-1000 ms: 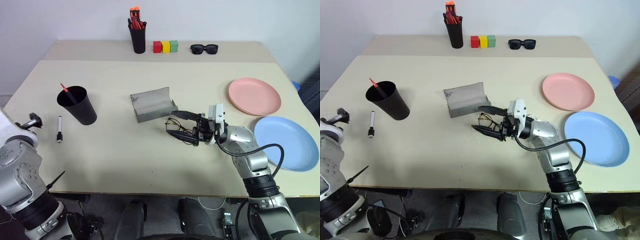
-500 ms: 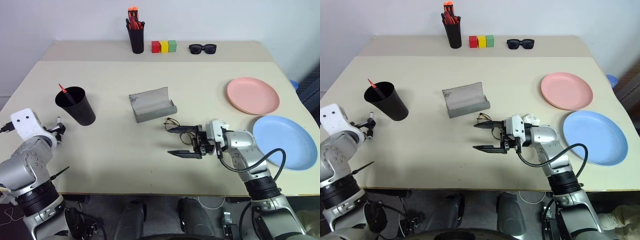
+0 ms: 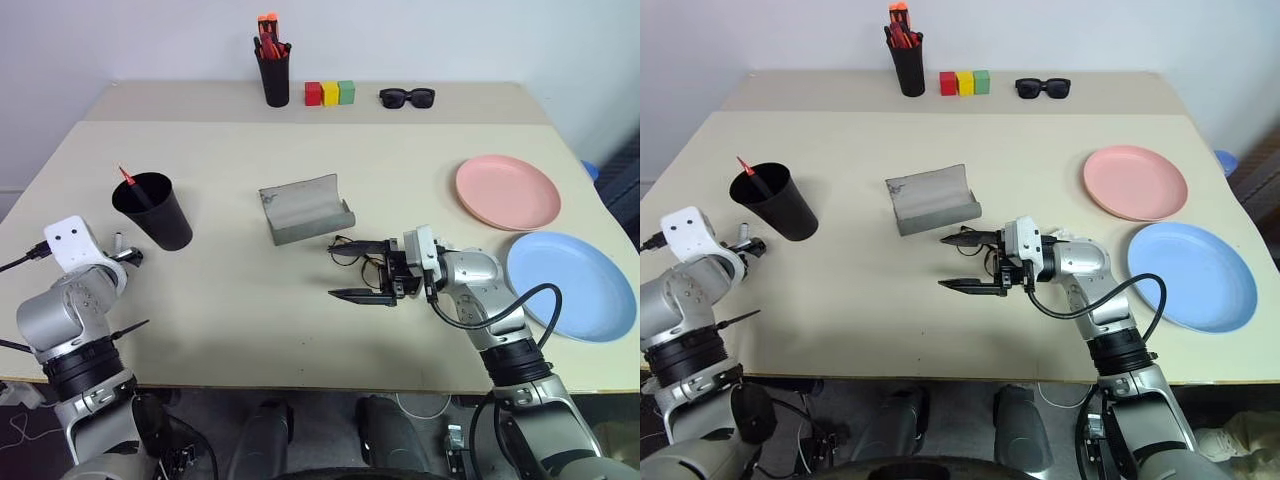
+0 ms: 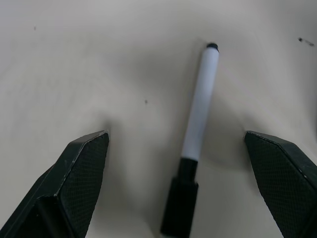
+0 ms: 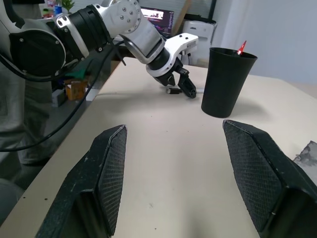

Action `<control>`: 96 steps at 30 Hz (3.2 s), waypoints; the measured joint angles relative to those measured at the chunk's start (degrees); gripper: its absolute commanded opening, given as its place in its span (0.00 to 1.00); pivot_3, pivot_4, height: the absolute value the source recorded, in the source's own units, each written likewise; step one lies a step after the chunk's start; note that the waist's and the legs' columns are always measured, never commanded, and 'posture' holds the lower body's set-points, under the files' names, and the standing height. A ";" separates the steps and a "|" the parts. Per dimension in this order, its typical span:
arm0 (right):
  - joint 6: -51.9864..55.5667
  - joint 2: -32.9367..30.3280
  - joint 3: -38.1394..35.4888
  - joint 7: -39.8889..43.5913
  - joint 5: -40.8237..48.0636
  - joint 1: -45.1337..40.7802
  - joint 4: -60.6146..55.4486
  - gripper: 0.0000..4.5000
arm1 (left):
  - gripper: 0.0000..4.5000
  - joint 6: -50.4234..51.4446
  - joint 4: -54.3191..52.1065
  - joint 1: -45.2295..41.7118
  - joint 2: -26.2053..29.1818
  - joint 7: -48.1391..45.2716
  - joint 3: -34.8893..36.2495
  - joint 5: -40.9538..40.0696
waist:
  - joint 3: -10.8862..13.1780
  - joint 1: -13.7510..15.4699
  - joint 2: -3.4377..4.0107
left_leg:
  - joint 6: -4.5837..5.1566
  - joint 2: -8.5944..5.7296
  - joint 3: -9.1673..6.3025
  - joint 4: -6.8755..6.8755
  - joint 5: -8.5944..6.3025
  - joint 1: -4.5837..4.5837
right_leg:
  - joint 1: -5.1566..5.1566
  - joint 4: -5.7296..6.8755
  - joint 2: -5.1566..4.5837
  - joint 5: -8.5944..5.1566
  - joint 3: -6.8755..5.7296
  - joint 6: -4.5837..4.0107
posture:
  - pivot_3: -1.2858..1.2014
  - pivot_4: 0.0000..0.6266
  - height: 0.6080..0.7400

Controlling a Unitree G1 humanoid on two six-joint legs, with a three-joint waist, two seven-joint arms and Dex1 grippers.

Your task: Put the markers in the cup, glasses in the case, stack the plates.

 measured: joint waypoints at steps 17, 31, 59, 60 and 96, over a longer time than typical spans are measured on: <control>1.32 -0.09 0.06 -0.31 1.46 2.37 -2.35 0.70 | 0.99 -0.52 0.99 -0.47 0.20 0.90 0.31 0.04 | 0.00 0.01 0.00 | -0.03 0.00 0.00 0.00 0.02 0.00 | -0.01 0.01 0.00 0.00 0.00 0.00 | 0.52 0.24 1.00; 1.01 -0.04 0.06 0.21 1.47 2.38 -2.34 0.70 | 0.36 0.43 0.89 -0.80 0.19 1.37 0.40 -0.08 | 0.00 0.02 0.00 | -0.04 0.00 0.00 0.00 0.02 0.00 | -0.01 0.01 0.00 0.00 0.00 0.01 | 0.52 0.24 1.00; 0.96 0.11 -0.05 0.12 1.46 2.37 -0.87 0.70 | 0.02 20.36 -32.12 14.41 0.06 -12.22 -3.18 -8.68 | 0.00 0.12 -0.01 | -0.05 0.01 0.00 0.01 0.03 -0.01 | 0.01 0.01 0.00 0.00 0.00 0.00 | 0.52 0.24 1.00; 0.93 0.15 -0.06 0.02 1.45 2.38 -0.83 0.70 | 0.02 20.15 -33.98 15.66 2.00 -15.10 -6.17 -10.54 | 0.00 0.16 -0.01 | -0.06 0.00 0.00 0.01 0.03 -0.01 | 0.01 0.00 -0.01 0.00 0.01 -0.01 | 0.52 0.24 1.00; 2.36 5.55 -7.30 -9.26 7.98 -2.37 -0.78 0.70 | 0.02 -65.91 -6.13 2.31 -1.02 2.71 -25.26 19.02 | 0.02 0.33 0.01 | -0.04 -0.01 0.02 -0.03 0.03 -0.05 | -0.01 -0.08 -0.01 0.03 0.01 0.03 | 0.52 0.24 1.00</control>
